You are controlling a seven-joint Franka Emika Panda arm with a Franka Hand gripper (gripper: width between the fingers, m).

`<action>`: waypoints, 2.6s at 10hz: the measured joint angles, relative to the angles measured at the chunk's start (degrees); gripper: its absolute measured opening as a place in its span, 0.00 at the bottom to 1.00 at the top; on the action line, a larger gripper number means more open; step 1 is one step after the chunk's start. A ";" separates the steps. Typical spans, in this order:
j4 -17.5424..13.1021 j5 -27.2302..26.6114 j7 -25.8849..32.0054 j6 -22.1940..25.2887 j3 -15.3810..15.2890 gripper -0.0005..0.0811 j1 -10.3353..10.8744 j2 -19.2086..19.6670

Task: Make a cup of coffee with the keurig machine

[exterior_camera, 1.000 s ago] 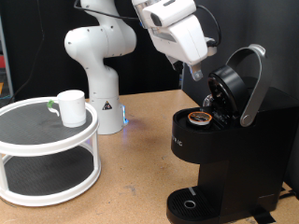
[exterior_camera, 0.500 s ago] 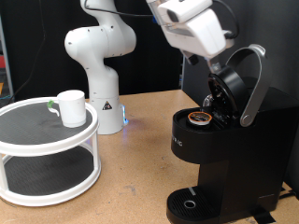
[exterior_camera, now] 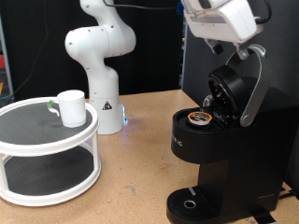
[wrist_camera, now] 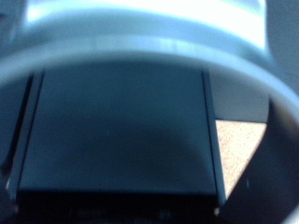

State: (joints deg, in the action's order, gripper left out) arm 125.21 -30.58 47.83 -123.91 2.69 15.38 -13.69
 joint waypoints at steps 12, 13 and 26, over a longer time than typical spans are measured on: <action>-2.90 0.24 -6.88 -0.75 -3.89 0.24 0.18 -0.13; -3.25 1.08 -7.56 -0.69 -4.54 0.09 0.18 0.02; -5.23 5.99 -14.06 -2.22 -8.99 0.01 -1.27 3.36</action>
State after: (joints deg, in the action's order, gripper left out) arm 119.98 -24.59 33.76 -126.13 -6.29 14.12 -10.34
